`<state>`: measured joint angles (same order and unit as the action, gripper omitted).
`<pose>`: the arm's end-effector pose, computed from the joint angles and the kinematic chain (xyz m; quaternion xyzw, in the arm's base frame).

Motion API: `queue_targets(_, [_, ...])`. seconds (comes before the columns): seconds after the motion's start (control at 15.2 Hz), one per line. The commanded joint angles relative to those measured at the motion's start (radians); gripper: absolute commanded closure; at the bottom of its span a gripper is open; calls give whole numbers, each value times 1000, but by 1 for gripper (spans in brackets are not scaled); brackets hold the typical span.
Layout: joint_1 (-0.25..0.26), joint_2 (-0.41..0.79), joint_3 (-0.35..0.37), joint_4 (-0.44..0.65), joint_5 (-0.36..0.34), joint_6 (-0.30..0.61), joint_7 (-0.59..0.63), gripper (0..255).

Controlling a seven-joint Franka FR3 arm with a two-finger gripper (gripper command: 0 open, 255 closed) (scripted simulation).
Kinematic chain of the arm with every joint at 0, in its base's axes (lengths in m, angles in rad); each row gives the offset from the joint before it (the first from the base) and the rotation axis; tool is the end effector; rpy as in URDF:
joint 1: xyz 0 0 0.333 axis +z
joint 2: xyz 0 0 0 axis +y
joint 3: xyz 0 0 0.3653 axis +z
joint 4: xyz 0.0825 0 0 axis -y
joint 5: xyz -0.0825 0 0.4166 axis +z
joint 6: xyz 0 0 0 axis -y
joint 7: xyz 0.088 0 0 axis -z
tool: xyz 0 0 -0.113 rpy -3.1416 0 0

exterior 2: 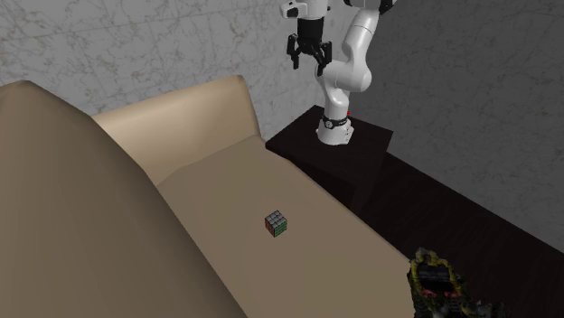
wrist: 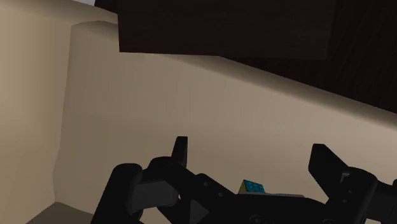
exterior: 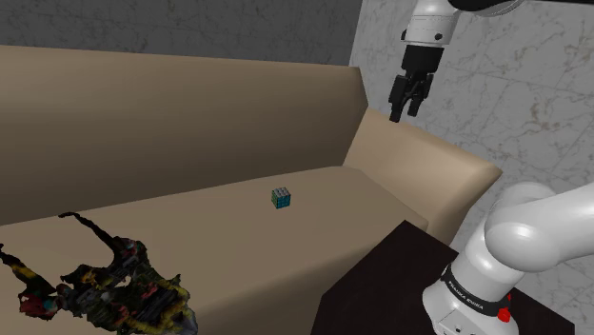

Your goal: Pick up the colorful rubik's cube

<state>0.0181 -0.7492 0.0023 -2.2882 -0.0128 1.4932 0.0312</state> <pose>0.3081 0.0050 0.6355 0.9997 -0.0061 -0.0227 0.0078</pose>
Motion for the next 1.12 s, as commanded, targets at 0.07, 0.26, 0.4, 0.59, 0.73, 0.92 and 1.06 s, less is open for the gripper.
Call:
queue_targets(0.07, [1, 17, 4, -16, 3, 34, 6, 0])
queue_targets(0.26, [5, 77, 18, -56, 12, 137, 22, 0])
queue_targets(0.4, [8, 124, 26, -76, 17, 205, 33, 0])
queue_targets(0.59, [11, 203, 39, -94, 22, 305, 50, 0])
queue_targets(0.73, [14, 262, 48, -100, 25, 371, 61, 0])
queue_targets(0.92, [16, 357, 60, -97, 26, 466, 77, 0])
queue_targets(1.06, [18, 425, 68, -87, 25, 526, 89, 0])
